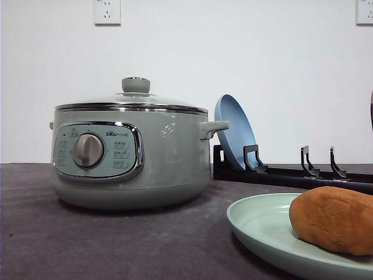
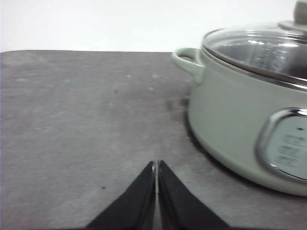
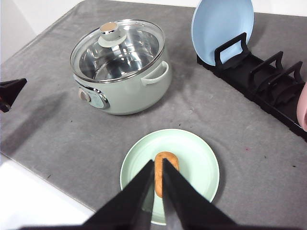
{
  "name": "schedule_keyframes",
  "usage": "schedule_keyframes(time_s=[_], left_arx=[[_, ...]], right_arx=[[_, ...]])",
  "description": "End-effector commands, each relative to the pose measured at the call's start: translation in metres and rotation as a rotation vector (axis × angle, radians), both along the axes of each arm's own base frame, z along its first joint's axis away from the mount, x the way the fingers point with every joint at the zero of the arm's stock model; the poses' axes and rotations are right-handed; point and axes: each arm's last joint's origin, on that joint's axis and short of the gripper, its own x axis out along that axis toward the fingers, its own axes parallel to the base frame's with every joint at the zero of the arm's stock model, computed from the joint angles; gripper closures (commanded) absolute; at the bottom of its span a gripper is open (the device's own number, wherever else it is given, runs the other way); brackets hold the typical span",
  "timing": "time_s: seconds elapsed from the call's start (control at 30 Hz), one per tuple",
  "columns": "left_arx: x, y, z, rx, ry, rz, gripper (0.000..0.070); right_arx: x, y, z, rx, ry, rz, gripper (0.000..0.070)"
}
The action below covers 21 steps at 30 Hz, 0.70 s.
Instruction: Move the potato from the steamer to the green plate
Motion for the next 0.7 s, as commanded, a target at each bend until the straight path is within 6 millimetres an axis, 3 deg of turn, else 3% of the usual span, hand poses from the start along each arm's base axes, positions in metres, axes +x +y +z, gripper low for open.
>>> schedule_keyframes(time_s=[0.0, 0.67], left_arx=[[0.0012, 0.0008, -0.0053, 0.001, 0.002, 0.021, 0.0700], [0.0008, 0.0011, -0.0081, 0.003, 0.032, 0.029, 0.0700]], right_arx=[[-0.0012, -0.0009, 0.0042, 0.010, -0.022, 0.011, 0.0684], [-0.0012, -0.0009, 0.0042, 0.010, -0.022, 0.011, 0.0684]])
